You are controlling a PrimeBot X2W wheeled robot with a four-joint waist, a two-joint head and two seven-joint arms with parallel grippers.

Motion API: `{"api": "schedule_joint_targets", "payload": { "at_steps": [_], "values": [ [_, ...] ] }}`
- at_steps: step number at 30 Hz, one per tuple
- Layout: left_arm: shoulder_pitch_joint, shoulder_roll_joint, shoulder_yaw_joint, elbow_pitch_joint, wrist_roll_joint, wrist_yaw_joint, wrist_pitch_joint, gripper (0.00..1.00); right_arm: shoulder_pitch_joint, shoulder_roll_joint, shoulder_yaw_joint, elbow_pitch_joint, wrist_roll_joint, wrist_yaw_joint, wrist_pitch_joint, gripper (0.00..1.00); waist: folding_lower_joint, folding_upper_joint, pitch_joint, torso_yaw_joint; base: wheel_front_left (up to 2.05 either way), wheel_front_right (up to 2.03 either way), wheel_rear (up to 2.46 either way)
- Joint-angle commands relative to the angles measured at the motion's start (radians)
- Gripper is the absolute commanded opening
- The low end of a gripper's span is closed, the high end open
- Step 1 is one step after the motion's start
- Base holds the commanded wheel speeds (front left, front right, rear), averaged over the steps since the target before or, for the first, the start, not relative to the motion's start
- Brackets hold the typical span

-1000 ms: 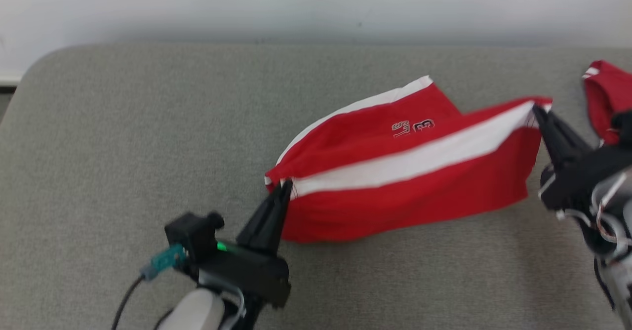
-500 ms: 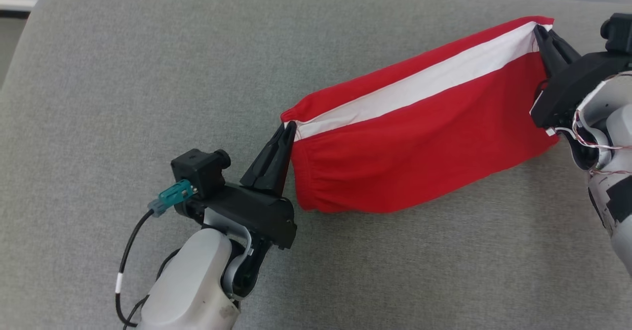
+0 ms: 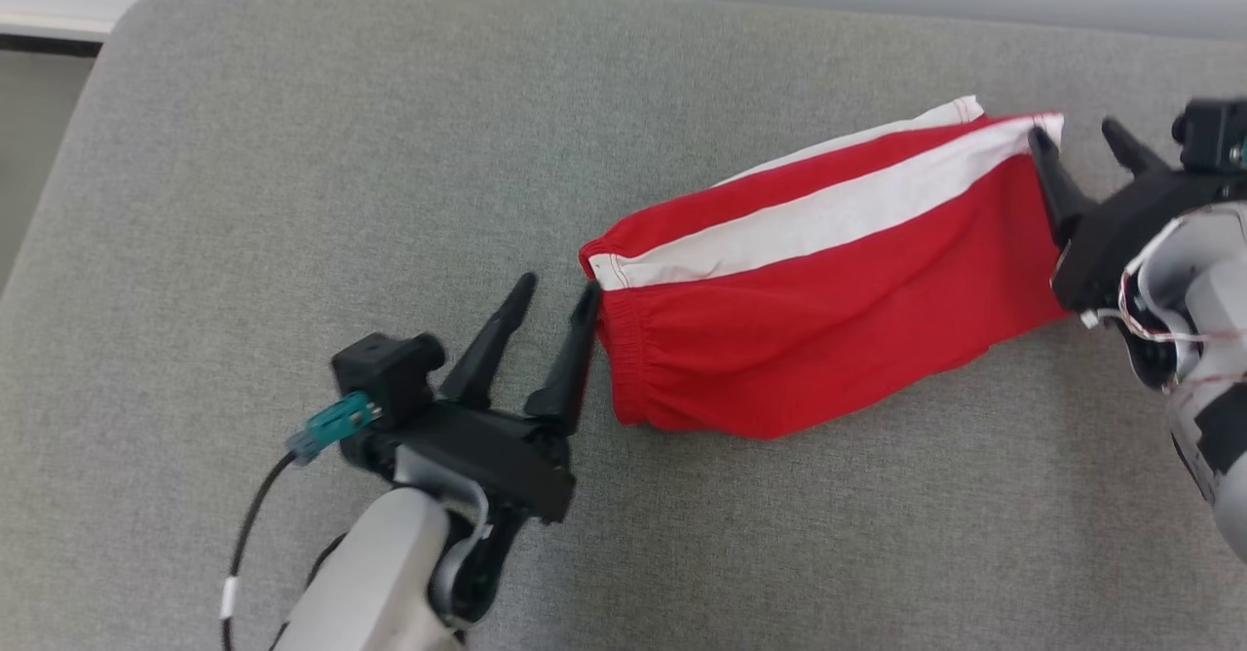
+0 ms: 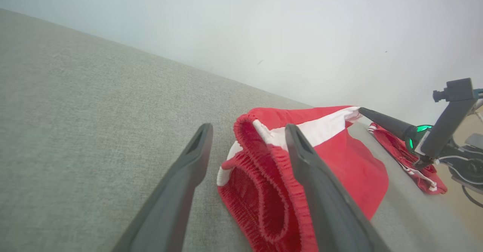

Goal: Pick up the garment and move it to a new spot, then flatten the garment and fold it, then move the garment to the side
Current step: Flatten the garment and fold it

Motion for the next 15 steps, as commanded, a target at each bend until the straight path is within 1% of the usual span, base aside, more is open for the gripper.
{"api": "schedule_joint_targets", "payload": {
  "at_steps": [1,4,7,10,12,15],
  "values": [
    [0.020,0.014,0.017,-0.010,0.015,0.002,-0.001,1.00,0.022,-0.007,0.006,0.006,0.010,-0.003,-0.006,1.00,0.0000,-0.0002,-0.024,0.000,0.00,0.00,0.00],
    [0.073,0.028,0.082,-0.062,0.055,0.002,-0.001,1.00,0.051,-0.022,0.024,0.019,0.042,-0.003,-0.008,1.00,0.0000,-0.0002,-0.039,0.005,0.00,0.00,0.00],
    [0.131,0.037,0.168,-0.137,0.142,0.007,-0.001,1.00,0.074,-0.028,0.038,0.031,0.068,-0.003,-0.008,1.00,0.0000,-0.0002,-0.044,0.012,0.00,0.00,0.00],
    [0.190,0.027,0.246,-0.195,0.212,0.011,-0.001,1.00,0.084,-0.029,0.047,0.031,0.099,-0.003,-0.021,1.00,0.0000,-0.0002,-0.043,0.023,0.00,0.00,0.00],
    [0.222,0.016,0.291,-0.220,0.230,0.010,-0.001,1.00,0.082,-0.031,0.054,0.031,0.110,-0.003,-0.032,1.00,0.0000,-0.0002,-0.042,0.026,0.00,0.00,0.00],
    [0.261,0.003,0.324,-0.235,0.252,0.007,-0.001,1.00,0.076,-0.035,0.069,0.035,0.128,-0.003,-0.044,1.00,0.0000,-0.0002,-0.048,0.029,0.00,0.00,0.00]
  ]
}}
